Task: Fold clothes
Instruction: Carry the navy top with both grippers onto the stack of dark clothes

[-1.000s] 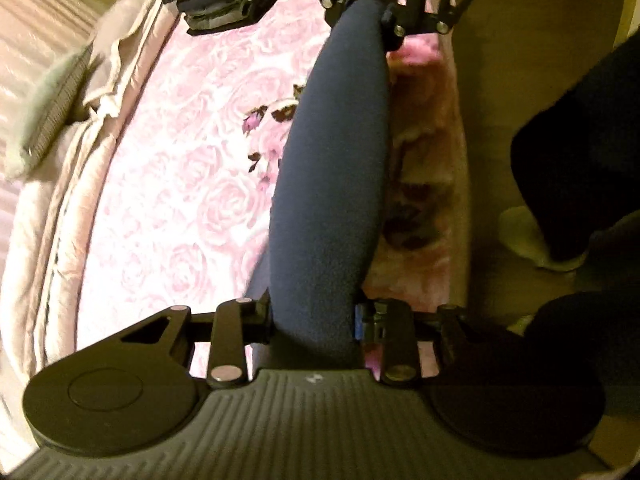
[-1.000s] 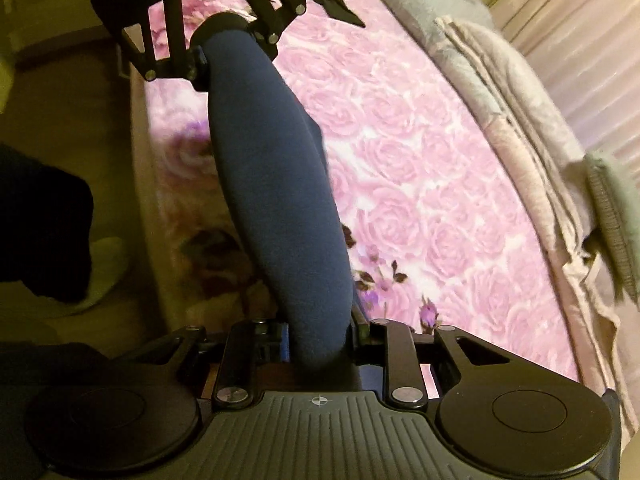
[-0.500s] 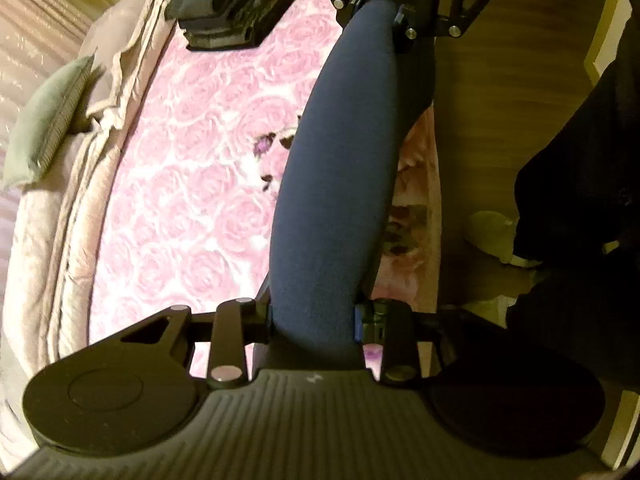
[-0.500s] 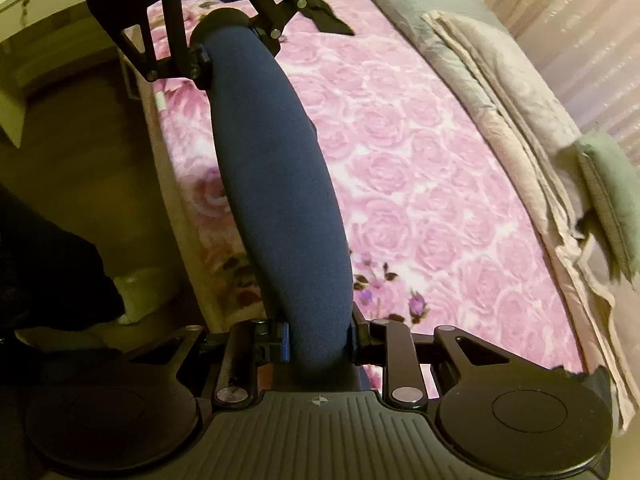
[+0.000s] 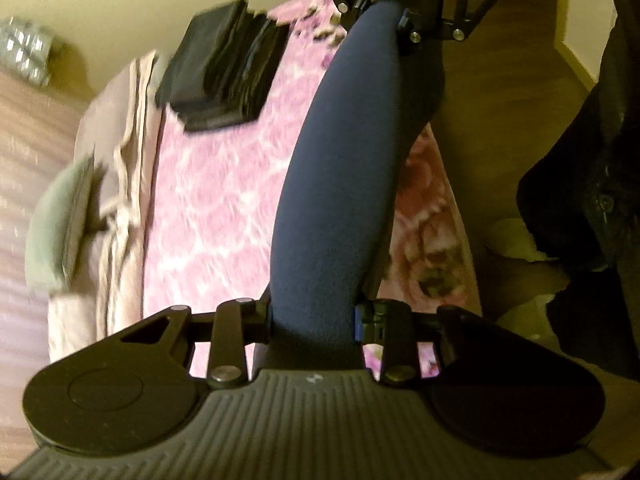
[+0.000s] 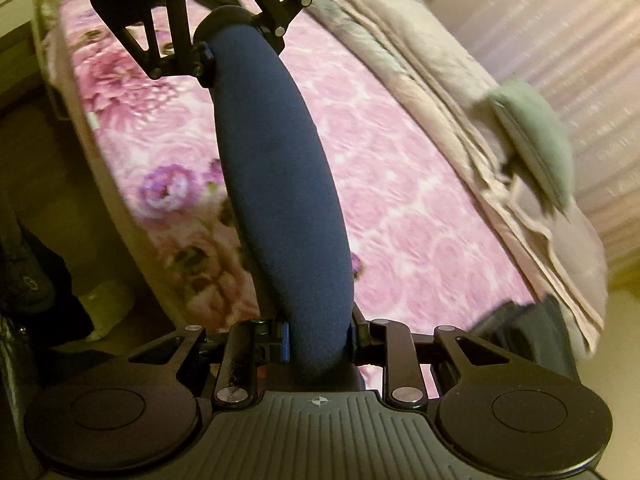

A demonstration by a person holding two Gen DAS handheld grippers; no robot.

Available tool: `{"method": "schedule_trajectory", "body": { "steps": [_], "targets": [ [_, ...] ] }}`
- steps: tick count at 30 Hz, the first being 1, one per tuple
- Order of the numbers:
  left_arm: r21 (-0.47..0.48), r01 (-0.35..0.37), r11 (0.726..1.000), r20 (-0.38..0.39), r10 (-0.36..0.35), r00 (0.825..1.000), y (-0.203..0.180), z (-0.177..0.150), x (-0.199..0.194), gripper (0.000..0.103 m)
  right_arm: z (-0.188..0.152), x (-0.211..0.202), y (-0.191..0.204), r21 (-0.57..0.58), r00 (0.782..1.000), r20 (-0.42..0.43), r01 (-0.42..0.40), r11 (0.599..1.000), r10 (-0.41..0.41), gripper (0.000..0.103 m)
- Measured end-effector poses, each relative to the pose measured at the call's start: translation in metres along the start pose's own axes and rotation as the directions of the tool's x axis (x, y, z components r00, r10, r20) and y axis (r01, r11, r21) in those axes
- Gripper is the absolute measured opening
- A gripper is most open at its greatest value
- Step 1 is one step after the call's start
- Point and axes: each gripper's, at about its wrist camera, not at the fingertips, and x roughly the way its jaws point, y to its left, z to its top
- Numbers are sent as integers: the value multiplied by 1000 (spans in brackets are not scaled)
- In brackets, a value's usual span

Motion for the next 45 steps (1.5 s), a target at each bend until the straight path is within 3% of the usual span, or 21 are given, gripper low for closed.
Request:
{"method": "schedule_trajectory", "body": {
  "steps": [4,9,15,22,24,27,28,29,30,31,35,38,43,45],
  "targets": [
    [74,-33,997,72,28,997,26,38,8,29,-23,-16,-39,48,996,-17,92,995,-91,25],
    [154,-124,980,162,99,982,75,111,32,30,-53,-35,-90,102,978,-41,207,973,-204,25],
    [156,-276,948,240,235,942,154,221,94,30,-116,-28,-215,78,937,-16,350,933,-350,25],
    [43,-368,929,184,355,917,264,343,203,30,-188,23,-409,-33,915,63,401,915,-399,25],
    [22,-413,910,173,404,898,290,365,228,30,-200,39,-457,-84,902,96,429,899,-421,25],
    [-4,-482,876,165,476,864,324,391,265,30,-218,64,-501,-103,868,144,491,865,-475,25],
    [-6,-494,869,168,488,857,326,392,280,30,-225,73,-509,-101,856,158,509,855,-492,25],
    [0,-489,872,163,482,861,322,390,299,30,-233,84,-515,-97,847,170,522,847,-503,25],
    [9,-477,879,153,470,869,314,387,321,31,-243,101,-512,-97,853,170,513,853,-494,25],
    [18,-464,886,142,457,878,307,384,342,31,-254,121,-504,-104,872,157,482,870,-464,25],
    [26,-280,960,29,279,960,253,360,423,33,-290,194,-468,-151,949,78,315,937,-307,25],
    [46,-289,956,15,289,957,220,349,447,34,-305,208,-449,-160,968,57,250,955,-244,26],
    [67,-301,951,39,299,954,232,340,445,34,-302,201,-450,-128,970,63,242,962,-236,26],
    [84,-345,935,46,342,939,238,342,437,33,-296,197,-455,-112,967,66,252,961,-246,26]
  ]
}}
